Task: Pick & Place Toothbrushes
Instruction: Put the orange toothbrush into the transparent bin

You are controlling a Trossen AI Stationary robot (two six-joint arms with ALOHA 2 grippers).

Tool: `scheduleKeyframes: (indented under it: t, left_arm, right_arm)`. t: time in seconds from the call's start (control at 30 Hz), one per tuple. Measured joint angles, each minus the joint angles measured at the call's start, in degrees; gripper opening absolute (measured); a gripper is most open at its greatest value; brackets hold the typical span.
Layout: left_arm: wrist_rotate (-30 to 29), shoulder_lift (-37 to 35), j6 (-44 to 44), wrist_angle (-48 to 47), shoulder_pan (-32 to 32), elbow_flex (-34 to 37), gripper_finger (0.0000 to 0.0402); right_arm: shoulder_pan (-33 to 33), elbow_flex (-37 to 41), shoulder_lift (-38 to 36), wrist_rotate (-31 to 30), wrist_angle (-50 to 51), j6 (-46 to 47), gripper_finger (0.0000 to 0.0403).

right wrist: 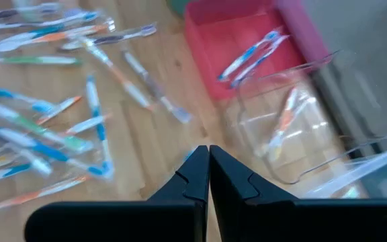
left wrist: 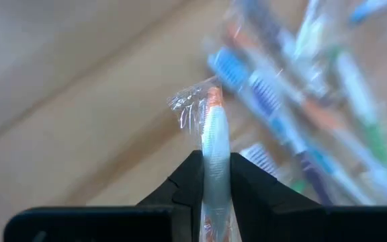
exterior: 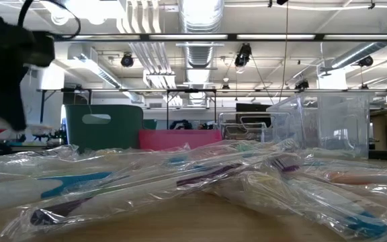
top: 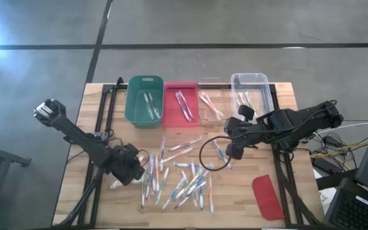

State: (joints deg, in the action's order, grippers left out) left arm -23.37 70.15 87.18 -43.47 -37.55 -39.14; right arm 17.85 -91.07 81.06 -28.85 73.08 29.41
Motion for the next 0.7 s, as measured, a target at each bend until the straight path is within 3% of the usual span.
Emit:
scheduleKeyframes:
  t: [0.3, 0.53, 0.7]
  left_arm:
    - [-18.9, -7.7, -15.5, 6.3, 0.1, -0.1, 0.0066]
    - [-33.6, -8.3, -41.7, 25.1, 0.9, 0.0, 0.0066]
    - [-35.5, -7.6, -60.6, 41.0, 3.3, 0.1, 0.0058]
  right_arm:
    - [0.0, 0.0, 0.0, -3.0, 0.0, -0.1, 0.0008]
    - [0.0, 0.3, 0.0, -3.2, -0.6, 2.6, 0.0008]
    - [2.1, 4.1, 0.0, -9.1, -6.6, 3.2, 0.0008]
